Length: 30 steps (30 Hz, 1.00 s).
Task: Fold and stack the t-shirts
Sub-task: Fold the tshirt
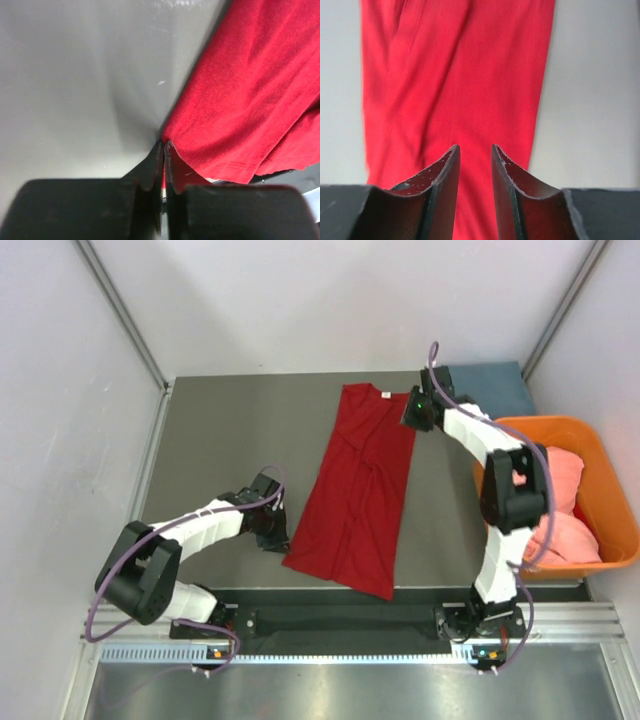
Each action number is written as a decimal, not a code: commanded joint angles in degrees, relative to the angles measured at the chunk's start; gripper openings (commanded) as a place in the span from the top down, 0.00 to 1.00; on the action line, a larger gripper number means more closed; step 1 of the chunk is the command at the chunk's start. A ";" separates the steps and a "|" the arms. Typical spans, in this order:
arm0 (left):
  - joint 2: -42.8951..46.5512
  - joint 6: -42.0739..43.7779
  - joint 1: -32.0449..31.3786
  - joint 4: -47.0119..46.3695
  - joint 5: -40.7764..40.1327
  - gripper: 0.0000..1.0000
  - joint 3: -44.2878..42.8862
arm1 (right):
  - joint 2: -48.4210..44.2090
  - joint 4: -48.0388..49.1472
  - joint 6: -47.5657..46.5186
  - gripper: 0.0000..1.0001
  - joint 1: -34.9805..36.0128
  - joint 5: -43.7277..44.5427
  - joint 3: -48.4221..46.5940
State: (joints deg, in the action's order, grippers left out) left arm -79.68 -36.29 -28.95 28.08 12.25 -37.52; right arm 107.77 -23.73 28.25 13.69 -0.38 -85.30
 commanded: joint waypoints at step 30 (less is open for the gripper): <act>4.27 2.80 -2.52 10.86 -13.57 0.59 -17.68 | 36.37 5.62 -1.36 0.74 -9.47 1.53 -37.66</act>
State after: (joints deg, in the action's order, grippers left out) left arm -77.34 -35.75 -31.53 40.60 -3.44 -52.84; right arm 142.74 -21.15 25.82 5.34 2.85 -120.84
